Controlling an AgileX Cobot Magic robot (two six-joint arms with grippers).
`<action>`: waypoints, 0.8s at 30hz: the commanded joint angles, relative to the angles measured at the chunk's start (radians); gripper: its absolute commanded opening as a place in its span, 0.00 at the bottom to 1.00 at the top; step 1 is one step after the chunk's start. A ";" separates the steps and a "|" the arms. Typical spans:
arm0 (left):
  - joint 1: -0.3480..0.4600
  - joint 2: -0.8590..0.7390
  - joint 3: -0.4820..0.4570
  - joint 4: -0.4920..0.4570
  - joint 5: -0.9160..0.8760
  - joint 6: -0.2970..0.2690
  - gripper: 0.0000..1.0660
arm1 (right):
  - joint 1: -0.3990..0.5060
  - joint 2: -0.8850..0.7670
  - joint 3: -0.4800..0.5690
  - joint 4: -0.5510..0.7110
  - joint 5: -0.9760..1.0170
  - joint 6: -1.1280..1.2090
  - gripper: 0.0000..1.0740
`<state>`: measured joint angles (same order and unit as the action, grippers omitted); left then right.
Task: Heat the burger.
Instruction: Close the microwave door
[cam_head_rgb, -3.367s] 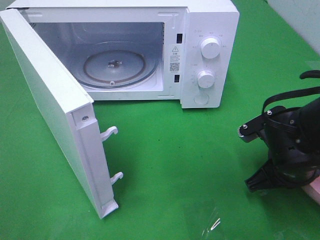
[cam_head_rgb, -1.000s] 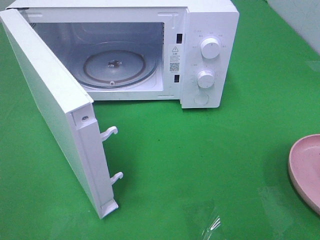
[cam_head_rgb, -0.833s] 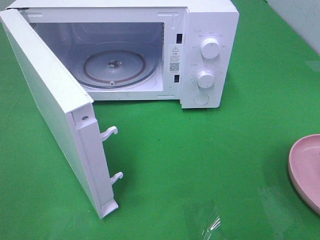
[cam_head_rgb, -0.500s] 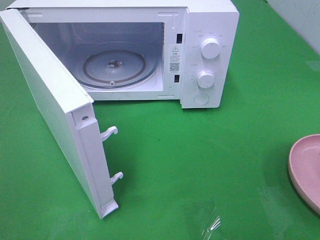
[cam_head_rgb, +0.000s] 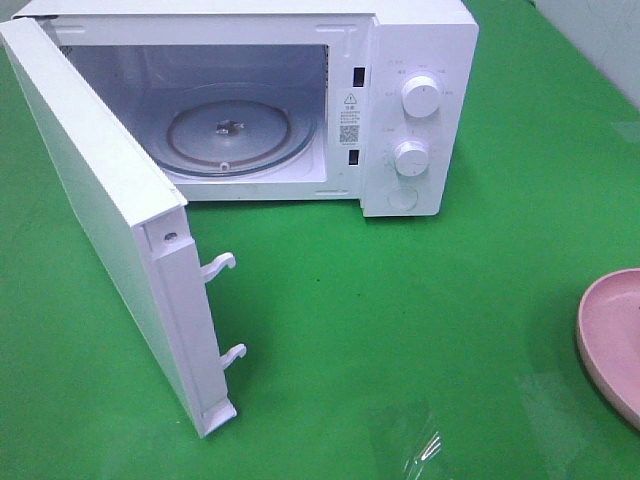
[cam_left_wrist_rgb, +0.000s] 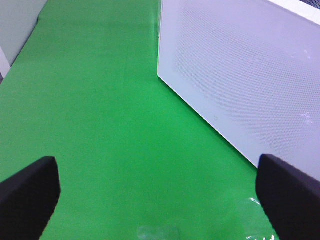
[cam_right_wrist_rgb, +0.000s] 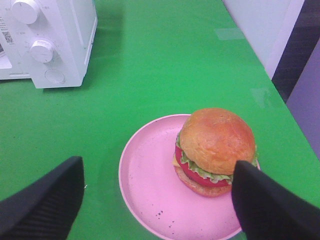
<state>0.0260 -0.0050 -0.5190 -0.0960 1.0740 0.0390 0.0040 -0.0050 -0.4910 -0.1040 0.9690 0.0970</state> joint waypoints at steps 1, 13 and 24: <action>0.004 -0.005 0.002 -0.004 -0.005 -0.002 0.93 | -0.005 -0.024 0.003 0.005 -0.010 -0.010 0.71; 0.004 -0.005 0.002 -0.004 -0.005 -0.002 0.93 | -0.005 -0.024 0.003 0.005 -0.010 -0.010 0.71; 0.004 -0.004 -0.016 -0.007 -0.035 -0.019 0.91 | -0.005 -0.024 0.003 0.005 -0.010 -0.010 0.71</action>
<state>0.0260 -0.0050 -0.5220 -0.0960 1.0700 0.0330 0.0040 -0.0050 -0.4910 -0.1040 0.9690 0.0970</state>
